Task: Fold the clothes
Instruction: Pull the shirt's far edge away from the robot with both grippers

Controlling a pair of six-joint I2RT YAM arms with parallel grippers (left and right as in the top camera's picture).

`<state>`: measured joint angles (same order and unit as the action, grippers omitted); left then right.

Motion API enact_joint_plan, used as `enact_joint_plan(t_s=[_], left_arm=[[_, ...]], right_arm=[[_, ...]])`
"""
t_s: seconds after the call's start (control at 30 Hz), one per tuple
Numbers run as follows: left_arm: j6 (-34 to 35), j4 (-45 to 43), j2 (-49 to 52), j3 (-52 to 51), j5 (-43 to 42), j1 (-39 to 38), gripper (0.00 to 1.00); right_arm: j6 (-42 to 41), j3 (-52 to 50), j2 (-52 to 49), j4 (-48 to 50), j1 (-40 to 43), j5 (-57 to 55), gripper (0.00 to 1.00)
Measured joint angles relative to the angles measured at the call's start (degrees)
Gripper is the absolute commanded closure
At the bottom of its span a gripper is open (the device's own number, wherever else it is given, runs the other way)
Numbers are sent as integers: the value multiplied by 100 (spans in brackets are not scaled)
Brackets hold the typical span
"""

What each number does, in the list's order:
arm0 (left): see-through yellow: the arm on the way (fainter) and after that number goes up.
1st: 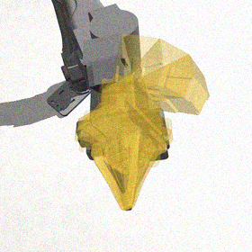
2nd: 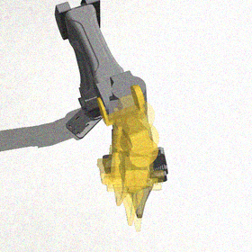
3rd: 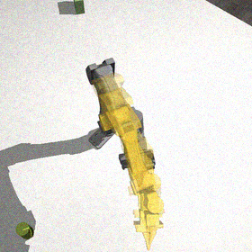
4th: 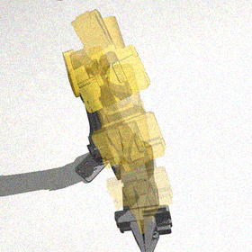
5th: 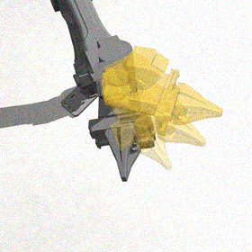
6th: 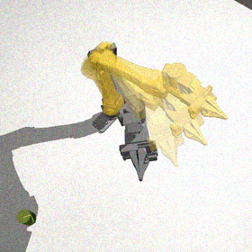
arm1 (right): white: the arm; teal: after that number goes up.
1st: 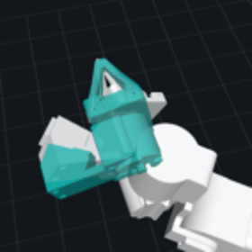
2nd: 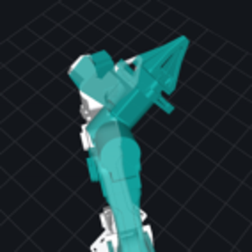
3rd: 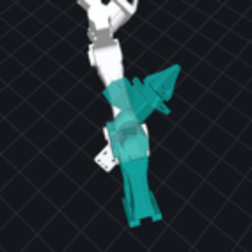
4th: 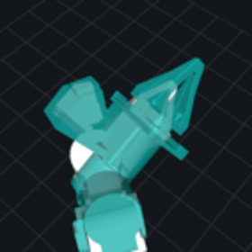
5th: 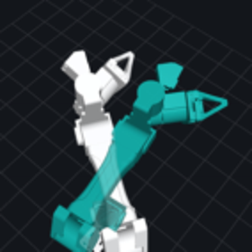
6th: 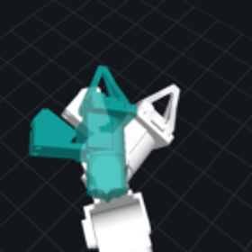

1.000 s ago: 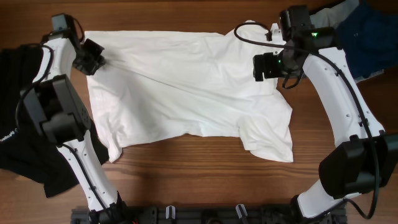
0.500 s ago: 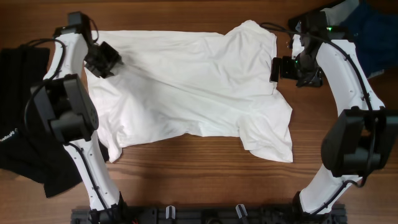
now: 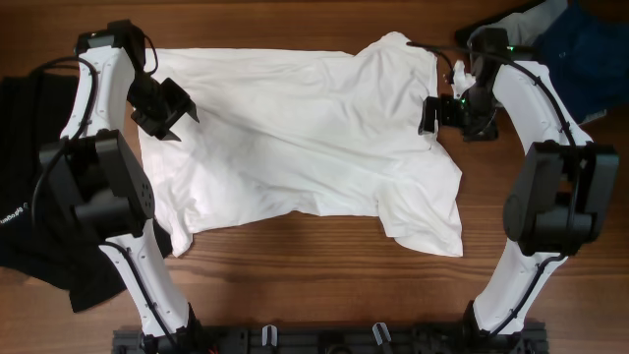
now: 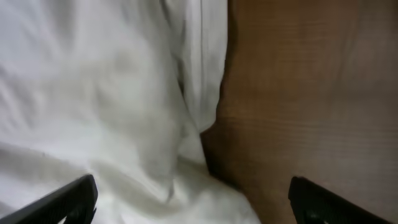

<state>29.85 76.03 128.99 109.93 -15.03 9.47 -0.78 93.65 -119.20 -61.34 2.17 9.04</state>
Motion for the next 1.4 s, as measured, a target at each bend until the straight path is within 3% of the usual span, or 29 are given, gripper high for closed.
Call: enact_joint_plan(t_s=[0.23,0.33,0.4,0.47,0.63,0.7,0.93,1.4], left_arm=[[-177,-1749,0,-11,15,0,39],[-310,-2288,0,-11,24,-13,45],[-376,-2686,0,-9,87,-37,38],[-435,-3108,0,-7,232,-72,31],[-560,-4616,0,28,479,-114,46],[-599,-5115,0,39,614,-114,46],[-739,-5480,0,48,1491,-118,43],[-1029,-5204,476,50,2074,-118,39]], right_arm=[[361,920,-7,1110,-22,15,1],[511,1464,-7,1416,-72,-7,7],[564,1703,-7,1692,-127,-35,0],[686,1801,-7,2216,-199,-52,0],[951,1836,-22,3595,-422,-120,1],[997,1860,-79,4124,-531,-125,1],[1025,1871,-693,4131,-745,-136,0],[1416,1864,-1204,3556,-728,-140,0]])
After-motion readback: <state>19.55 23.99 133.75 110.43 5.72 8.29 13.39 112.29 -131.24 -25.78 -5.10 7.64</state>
